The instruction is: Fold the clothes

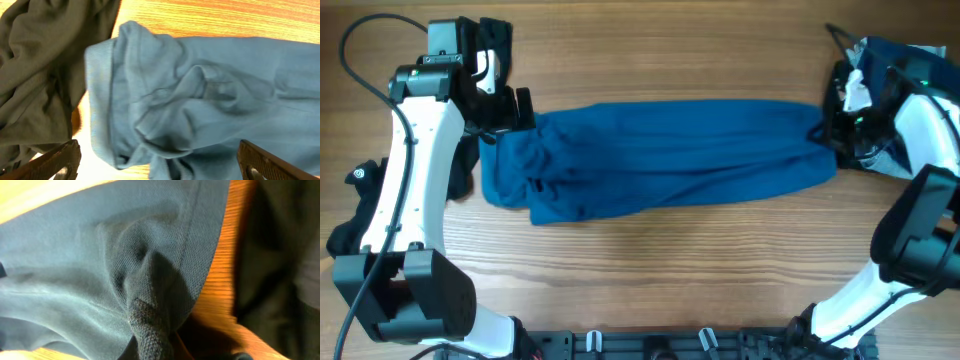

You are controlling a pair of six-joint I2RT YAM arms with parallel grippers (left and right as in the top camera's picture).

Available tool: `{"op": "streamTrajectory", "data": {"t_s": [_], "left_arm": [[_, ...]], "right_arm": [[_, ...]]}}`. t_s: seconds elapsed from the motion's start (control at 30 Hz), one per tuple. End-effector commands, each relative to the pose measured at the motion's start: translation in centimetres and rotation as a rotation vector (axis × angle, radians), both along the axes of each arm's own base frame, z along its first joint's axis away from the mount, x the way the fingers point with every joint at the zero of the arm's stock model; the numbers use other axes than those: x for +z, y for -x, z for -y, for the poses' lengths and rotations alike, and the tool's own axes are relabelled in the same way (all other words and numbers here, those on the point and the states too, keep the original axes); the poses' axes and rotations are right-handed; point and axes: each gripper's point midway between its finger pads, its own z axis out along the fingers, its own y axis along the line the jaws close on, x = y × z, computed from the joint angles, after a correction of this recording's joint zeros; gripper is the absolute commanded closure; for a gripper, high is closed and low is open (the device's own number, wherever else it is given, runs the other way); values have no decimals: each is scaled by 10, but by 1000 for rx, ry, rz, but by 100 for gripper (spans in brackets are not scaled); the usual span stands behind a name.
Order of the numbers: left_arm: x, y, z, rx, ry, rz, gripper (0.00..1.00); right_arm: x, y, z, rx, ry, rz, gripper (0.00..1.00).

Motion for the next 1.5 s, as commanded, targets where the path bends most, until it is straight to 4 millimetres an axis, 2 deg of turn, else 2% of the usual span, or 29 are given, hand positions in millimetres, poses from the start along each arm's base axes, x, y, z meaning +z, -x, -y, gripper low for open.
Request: {"op": "streamTrajectory", "data": {"t_s": [0.0, 0.1, 0.2, 0.37, 0.43, 0.57, 0.77, 0.9, 1.13, 1.17, 1.2, 1.3, 1.43, 1.47], "left_arm": [[11, -3, 2, 6, 14, 34, 0], [11, -3, 2, 6, 14, 34, 0], [11, -3, 2, 6, 14, 34, 0], [11, -3, 2, 6, 14, 34, 0], [11, -3, 2, 6, 14, 34, 0], [11, -3, 2, 5, 14, 34, 0], [12, -3, 2, 5, 13, 38, 0], [12, -3, 2, 5, 13, 37, 0], [12, -3, 2, 5, 13, 37, 0], [12, -3, 2, 5, 13, 37, 0], [12, -3, 2, 5, 13, 38, 0], [12, -4, 2, 5, 13, 40, 0], [12, -6, 2, 5, 13, 47, 0], [12, -6, 2, 5, 13, 48, 0]], "right_arm": [[16, -5, 16, -2, 25, 18, 96], [30, -3, 10, 28, 10, 7, 96], [41, -3, -13, 82, 1, -12, 96], [41, -3, -75, 177, -11, -57, 96], [40, -3, -106, 216, 6, -74, 96], [35, 0, -147, 265, 64, -95, 96], [29, 8, -198, 323, 136, -95, 96], [30, 12, -229, 362, 131, -71, 96], [30, 17, -265, 408, 158, -27, 94], [30, 17, -269, 415, 156, -21, 80], [33, 24, -283, 472, 121, -12, 49], [36, 42, -303, 598, 55, -13, 46], [37, 61, -320, 725, 38, -9, 43], [36, 62, -318, 727, 51, -12, 42]]}}
